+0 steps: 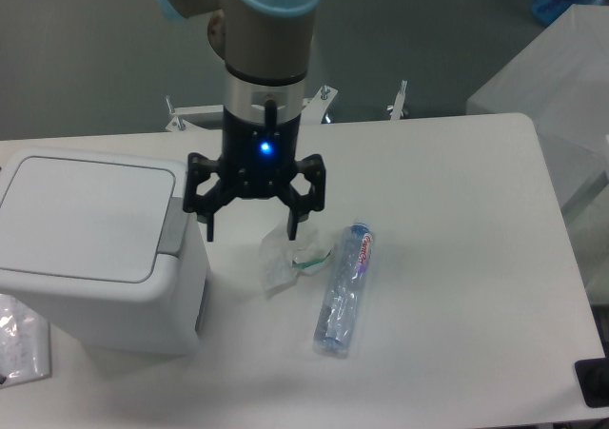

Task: Open the trash can
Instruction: 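Lower the gripper onto the lid's front edge beside the hinge tab, then press the gripper down on the lid edge to pop it open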

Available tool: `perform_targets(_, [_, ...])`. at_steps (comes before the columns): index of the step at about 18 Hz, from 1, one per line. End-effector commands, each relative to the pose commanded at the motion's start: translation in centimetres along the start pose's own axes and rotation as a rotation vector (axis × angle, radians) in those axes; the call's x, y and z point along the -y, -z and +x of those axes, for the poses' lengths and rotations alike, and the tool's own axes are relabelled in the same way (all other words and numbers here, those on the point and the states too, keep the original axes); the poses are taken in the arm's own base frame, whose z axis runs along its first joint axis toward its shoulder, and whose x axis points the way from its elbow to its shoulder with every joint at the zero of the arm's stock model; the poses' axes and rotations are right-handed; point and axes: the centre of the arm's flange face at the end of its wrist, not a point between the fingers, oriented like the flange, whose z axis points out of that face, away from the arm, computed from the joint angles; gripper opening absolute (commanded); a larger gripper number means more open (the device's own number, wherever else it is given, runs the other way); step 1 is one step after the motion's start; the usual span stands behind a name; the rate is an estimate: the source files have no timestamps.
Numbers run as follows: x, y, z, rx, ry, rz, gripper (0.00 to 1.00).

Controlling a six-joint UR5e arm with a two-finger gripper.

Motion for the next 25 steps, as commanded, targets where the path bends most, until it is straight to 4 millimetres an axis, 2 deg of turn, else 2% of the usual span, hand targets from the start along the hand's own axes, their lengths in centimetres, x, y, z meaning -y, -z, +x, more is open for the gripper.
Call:
perform_targets(5, [-0.8, -1.1, 0.7, -0.008, -0.007, -0.025, 1.00])
perform_targets(25, [-1.9, -1.3, 1.0, -0.015, -0.005, -0.036, 1.00])
